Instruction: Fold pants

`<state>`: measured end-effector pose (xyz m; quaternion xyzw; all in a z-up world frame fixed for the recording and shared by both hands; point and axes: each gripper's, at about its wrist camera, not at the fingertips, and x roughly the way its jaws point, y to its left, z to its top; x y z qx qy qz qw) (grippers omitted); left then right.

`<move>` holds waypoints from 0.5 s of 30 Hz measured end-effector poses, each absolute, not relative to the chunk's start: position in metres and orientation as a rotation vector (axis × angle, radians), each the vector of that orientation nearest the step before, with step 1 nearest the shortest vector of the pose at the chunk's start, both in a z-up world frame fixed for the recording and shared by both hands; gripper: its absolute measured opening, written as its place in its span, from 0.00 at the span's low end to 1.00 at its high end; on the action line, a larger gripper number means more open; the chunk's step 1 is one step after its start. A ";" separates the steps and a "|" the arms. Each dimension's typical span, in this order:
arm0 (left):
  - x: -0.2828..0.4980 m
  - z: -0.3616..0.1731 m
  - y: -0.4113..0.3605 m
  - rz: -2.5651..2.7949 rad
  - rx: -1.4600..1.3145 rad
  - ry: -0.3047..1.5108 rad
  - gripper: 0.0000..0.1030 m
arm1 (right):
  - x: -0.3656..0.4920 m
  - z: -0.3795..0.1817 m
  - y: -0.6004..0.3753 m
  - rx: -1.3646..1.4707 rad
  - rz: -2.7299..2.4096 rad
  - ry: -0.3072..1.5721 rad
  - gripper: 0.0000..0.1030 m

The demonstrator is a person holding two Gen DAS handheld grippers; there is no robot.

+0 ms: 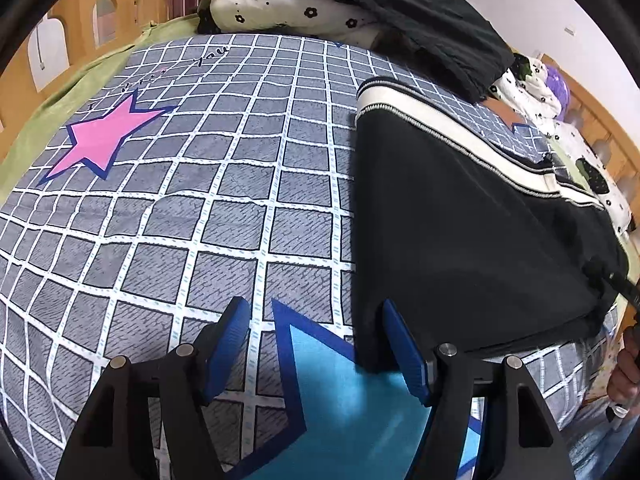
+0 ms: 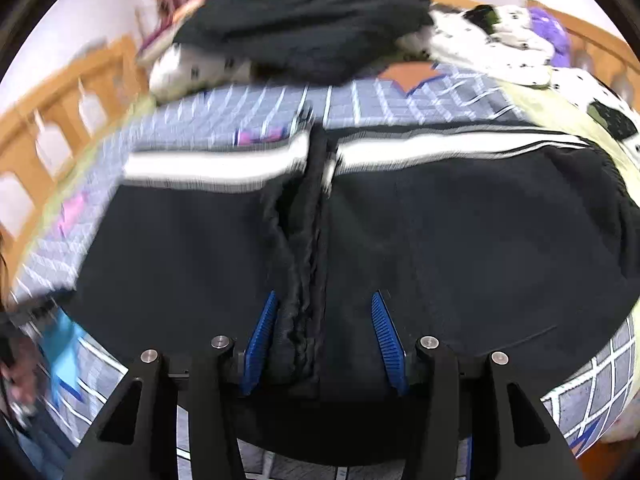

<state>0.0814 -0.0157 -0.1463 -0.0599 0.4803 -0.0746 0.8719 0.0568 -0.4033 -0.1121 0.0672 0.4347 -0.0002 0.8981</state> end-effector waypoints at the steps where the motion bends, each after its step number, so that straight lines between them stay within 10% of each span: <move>1: 0.081 -0.145 -0.014 -0.158 -0.136 0.997 0.65 | 0.055 -0.106 -0.408 0.179 0.001 0.865 0.47; 9: 0.081 -0.148 -0.009 -0.160 -0.183 0.998 0.65 | 0.112 -0.099 -0.383 0.084 0.040 0.846 0.43; 12: 0.081 -0.148 -0.011 -0.158 -0.165 0.987 0.65 | 0.130 -0.120 -0.360 -0.033 0.040 0.911 0.05; 15: 0.081 -0.144 -0.012 -0.156 -0.160 0.971 0.65 | 0.131 -0.122 -0.363 -0.068 -0.041 0.849 0.05</move>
